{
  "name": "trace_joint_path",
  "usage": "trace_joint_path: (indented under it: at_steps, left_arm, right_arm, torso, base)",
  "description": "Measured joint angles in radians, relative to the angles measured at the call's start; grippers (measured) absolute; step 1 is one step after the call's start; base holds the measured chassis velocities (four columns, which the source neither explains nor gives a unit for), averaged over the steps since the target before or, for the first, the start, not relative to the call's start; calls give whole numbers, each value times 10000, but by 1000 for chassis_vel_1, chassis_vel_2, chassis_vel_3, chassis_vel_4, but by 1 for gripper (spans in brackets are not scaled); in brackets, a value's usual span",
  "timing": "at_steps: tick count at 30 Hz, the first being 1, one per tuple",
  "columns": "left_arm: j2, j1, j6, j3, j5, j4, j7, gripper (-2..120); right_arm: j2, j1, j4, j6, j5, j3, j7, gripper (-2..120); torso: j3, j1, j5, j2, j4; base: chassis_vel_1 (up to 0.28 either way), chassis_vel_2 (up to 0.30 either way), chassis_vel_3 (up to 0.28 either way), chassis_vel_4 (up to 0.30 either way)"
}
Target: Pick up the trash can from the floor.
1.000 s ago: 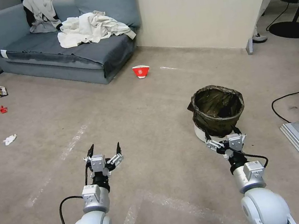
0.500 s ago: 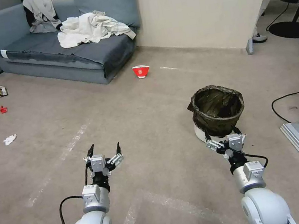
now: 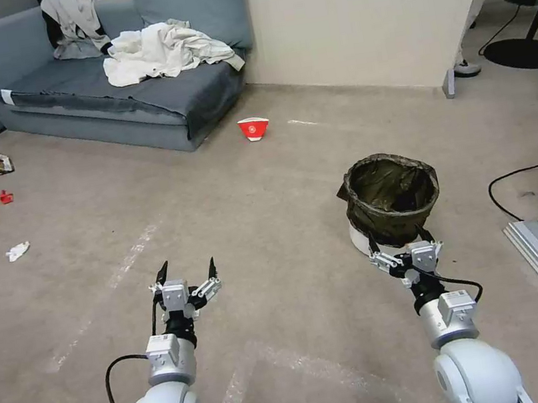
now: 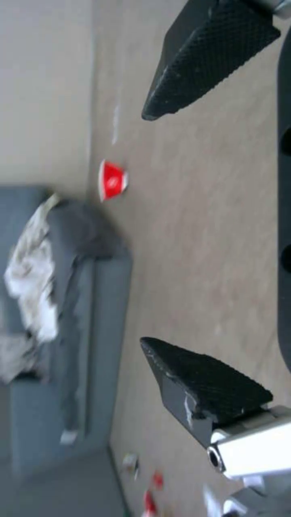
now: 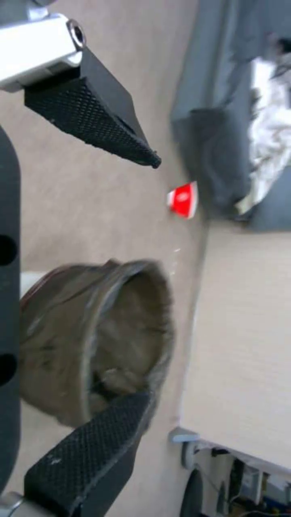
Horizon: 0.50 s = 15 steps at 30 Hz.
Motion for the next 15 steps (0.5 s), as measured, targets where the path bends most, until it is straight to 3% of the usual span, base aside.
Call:
trace_joint_path:
  at_steps: [1, 4, 8, 15]
  left_arm:
    - [0, 0, 0, 0, 0, 0, 0, 100]
    - [158, 1145, -813, -672, -432, -1015, -389, 100]
    - [310, 2189, -1537, -1286, -828, -1931, -743, 100]
    - [507, 2489, -1261, -1479, -1240, -2179, -590, 100]
  right_arm:
    - [0, 0, 0, 0, 0, 0, 0, 100]
    - [391, -652, 1204, 49, -148, -442, 202, 100]
    - [463, -837, 1440, 90, -45, -576, 329, 100]
    - [357, -810, 1475, 70, 17, -526, 348, 100]
  torso:
    - [0, 0, 0, 0, 0]
    - [-1, 0, -3, 0, -3]
    - [-1, 0, 8, 0, 2]
    - [0, 0, -1, 0, -4]
  base:
    - [0, 0, 0, 0]
    - [0, 0, 0, 0]
    - [0, 0, 0, 0]
    - [0, 0, 0, 0]
